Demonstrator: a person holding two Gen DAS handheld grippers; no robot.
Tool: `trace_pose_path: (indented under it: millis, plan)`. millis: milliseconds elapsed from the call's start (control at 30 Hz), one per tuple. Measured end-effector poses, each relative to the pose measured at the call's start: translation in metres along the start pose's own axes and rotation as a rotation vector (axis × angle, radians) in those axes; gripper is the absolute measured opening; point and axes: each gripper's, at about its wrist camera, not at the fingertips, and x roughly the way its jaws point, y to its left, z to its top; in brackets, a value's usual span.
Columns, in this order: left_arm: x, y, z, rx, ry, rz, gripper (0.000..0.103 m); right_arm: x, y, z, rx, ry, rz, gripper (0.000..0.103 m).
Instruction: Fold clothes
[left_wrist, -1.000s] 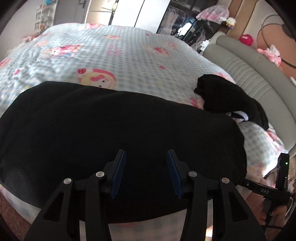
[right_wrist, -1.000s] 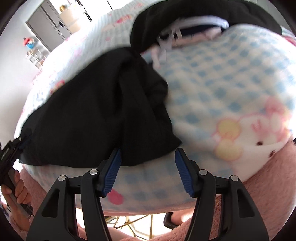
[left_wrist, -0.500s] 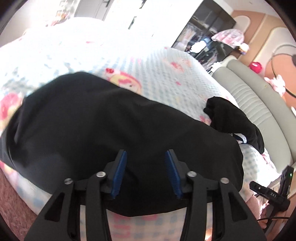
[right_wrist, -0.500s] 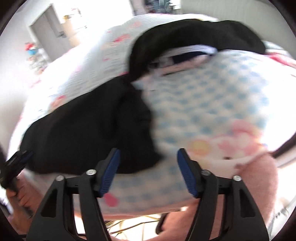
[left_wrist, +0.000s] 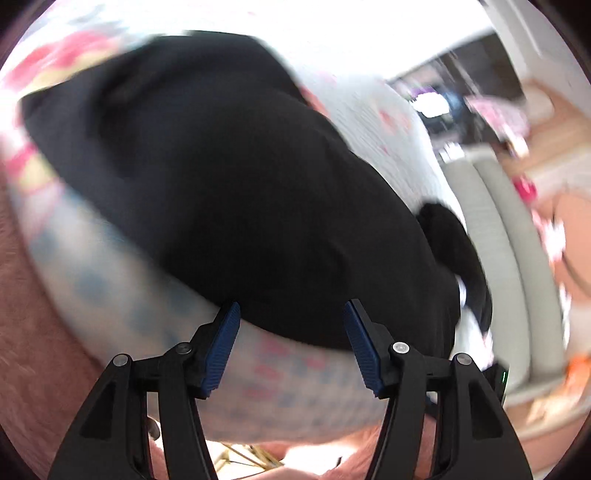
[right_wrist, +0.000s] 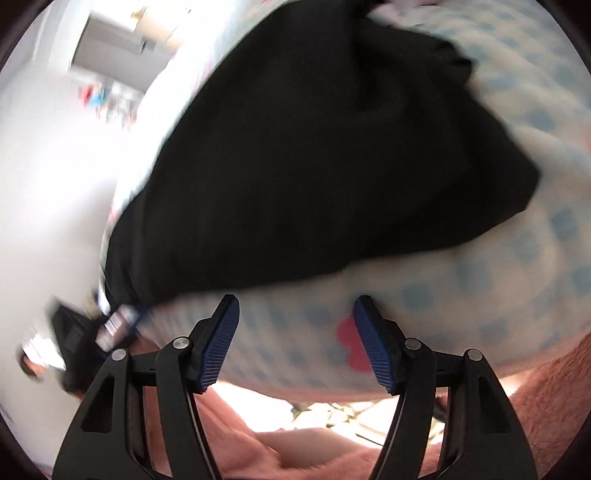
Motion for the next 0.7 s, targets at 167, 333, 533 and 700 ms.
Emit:
trace_pose_path:
  millis: [167, 333, 533, 700]
  plan:
    - [-0.015, 0.029, 0.011, -0.127, -0.088, -0.047, 0.066, -0.024, -0.013, 0.011, 0.114, -0.153, -0.028, 0.077]
    - [-0.005, 0.028, 0.031, -0.153, -0.108, -0.090, 0.073, -0.012, -0.022, 0.016, 0.230, -0.186, 0.019, 0.079]
    - [-0.001, 0.013, 0.030, -0.089, -0.116, -0.151, 0.075, -0.005, -0.005, 0.030, 0.240, -0.255, 0.059, 0.081]
    - [-0.015, 0.009, 0.047, -0.040, -0.177, -0.226, 0.075, -0.017, 0.011, 0.036, 0.204, -0.342, 0.110, 0.079]
